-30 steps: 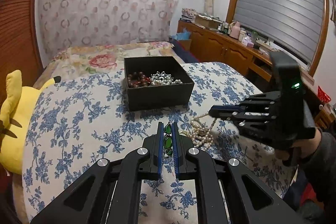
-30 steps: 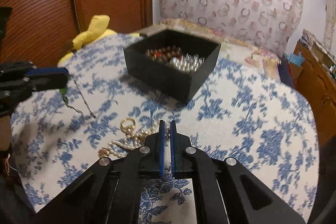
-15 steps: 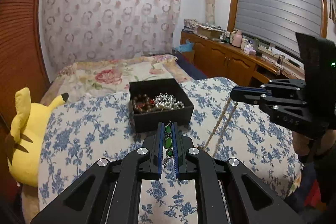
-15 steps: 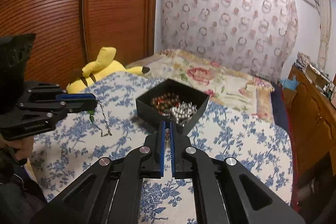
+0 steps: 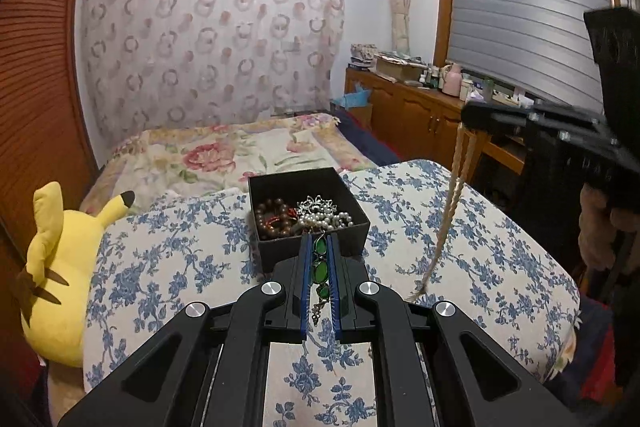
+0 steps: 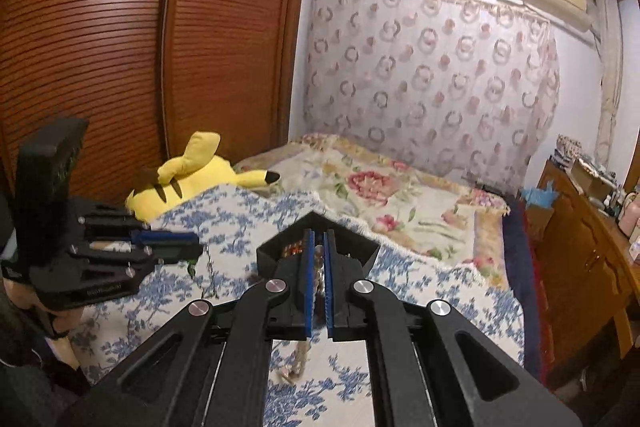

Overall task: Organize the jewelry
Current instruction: 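Carry the jade pendant and pearl strand into the black box and release both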

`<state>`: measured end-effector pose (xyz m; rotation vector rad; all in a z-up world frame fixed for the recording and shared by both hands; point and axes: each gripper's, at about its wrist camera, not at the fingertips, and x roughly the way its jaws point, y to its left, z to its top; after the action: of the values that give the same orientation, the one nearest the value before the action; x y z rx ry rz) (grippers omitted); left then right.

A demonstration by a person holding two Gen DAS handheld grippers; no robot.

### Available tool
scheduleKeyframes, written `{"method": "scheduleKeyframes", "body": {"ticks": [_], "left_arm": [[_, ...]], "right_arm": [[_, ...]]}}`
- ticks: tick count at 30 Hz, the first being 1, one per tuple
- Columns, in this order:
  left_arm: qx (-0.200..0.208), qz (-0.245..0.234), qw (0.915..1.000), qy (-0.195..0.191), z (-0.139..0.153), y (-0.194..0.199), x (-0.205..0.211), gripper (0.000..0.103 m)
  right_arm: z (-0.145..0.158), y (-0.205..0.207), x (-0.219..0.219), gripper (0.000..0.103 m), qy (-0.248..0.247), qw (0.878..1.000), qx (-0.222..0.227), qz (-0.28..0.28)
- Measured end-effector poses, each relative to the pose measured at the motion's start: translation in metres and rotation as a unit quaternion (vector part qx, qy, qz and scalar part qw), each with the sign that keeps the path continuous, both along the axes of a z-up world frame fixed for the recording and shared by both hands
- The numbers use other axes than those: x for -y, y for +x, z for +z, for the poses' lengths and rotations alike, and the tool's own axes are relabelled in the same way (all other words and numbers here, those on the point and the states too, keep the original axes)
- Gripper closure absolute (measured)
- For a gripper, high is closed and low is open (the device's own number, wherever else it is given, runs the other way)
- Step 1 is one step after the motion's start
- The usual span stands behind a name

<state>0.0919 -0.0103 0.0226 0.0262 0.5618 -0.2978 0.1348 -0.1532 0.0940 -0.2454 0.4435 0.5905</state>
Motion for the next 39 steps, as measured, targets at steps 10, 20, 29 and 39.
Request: {"method": "scheduleKeyframes", "body": {"ticks": [10,20,29,39], "left_arm": [[0.005,-0.002,1.0,-0.003,0.006,0.017,-0.002,0.096],[0.013,-0.005,0.9999,-0.009,0.02,0.051,-0.008,0.096],[0.012,-0.007,0.9998,-0.012,0.025,0.091,-0.008,0.096],[-0.021,-0.01,0.9996,-0.014,0.001,0.127,-0.005,0.096]], "right_arm": [[0.035,0.014,-0.006,0.098,0.013,0.999,0.032,0.005],[0.05,0.05,-0.029,0.098,0.02,0.999,0.046,0.02],[0.051,0.086,-0.033,0.098,0.033,0.998,0.043,0.025],[0.003,0.118,-0.037,0.098,0.021,0.999,-0.012,0.031]]}}
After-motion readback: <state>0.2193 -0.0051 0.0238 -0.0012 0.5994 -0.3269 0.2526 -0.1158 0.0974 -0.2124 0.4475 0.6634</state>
